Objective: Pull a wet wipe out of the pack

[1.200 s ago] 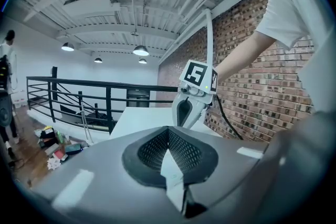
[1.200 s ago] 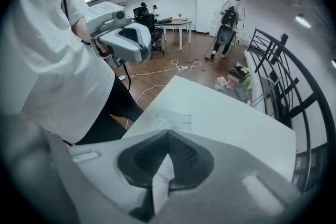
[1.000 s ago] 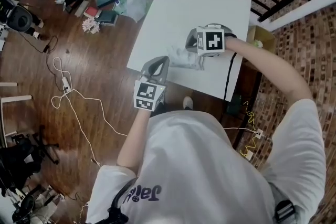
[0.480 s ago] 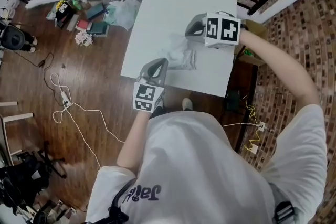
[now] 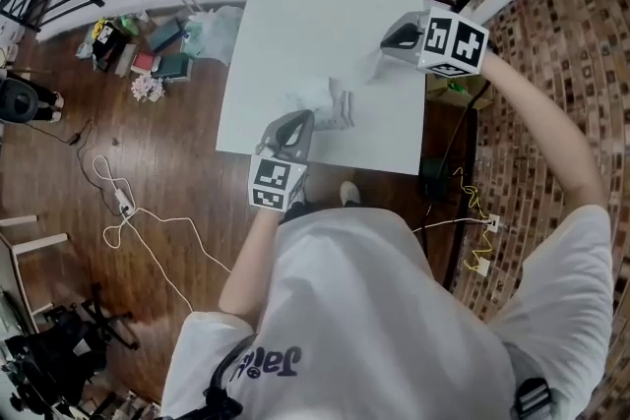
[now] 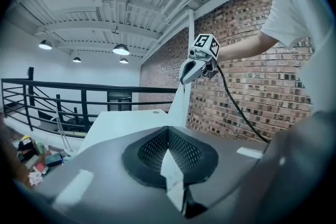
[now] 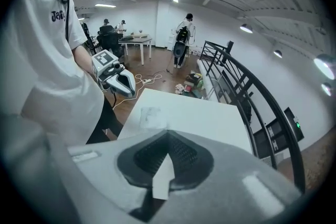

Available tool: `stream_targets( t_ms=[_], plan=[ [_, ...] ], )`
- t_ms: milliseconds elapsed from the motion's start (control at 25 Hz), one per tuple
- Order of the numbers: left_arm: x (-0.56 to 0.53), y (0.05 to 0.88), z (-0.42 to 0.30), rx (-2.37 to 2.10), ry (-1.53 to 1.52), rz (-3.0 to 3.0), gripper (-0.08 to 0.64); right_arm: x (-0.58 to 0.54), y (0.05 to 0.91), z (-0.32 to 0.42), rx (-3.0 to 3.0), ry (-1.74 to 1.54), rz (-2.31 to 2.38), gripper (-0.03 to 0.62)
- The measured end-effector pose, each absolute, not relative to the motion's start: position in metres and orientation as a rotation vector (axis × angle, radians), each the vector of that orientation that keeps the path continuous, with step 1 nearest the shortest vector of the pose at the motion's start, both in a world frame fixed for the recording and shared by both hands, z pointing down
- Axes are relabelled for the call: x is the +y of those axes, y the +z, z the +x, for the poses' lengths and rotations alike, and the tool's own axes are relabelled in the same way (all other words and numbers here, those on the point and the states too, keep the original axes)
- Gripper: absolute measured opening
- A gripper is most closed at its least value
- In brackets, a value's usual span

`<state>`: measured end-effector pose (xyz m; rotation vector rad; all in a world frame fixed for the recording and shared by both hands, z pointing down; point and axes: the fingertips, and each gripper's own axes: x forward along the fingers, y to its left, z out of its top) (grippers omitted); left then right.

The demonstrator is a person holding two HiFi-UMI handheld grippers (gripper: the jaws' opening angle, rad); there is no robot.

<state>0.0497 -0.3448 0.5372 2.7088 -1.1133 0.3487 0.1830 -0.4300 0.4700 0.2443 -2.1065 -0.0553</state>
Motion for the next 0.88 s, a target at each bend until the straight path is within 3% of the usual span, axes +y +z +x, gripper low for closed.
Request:
stream_targets(
  t_ms=[800,880],
  plan=[
    [-0.307,0.54,0.079,-1.226,0.412,2.618,0.015,-0.418,0.684,0.28,-1.955,0.276,0.493,-0.008],
    [-0.301,0.541,0.08,-1.248,0.39,2.578,0.015,-0.426,0.688,0.283,-1.979,0.319,0.553,0.042]
  ],
)
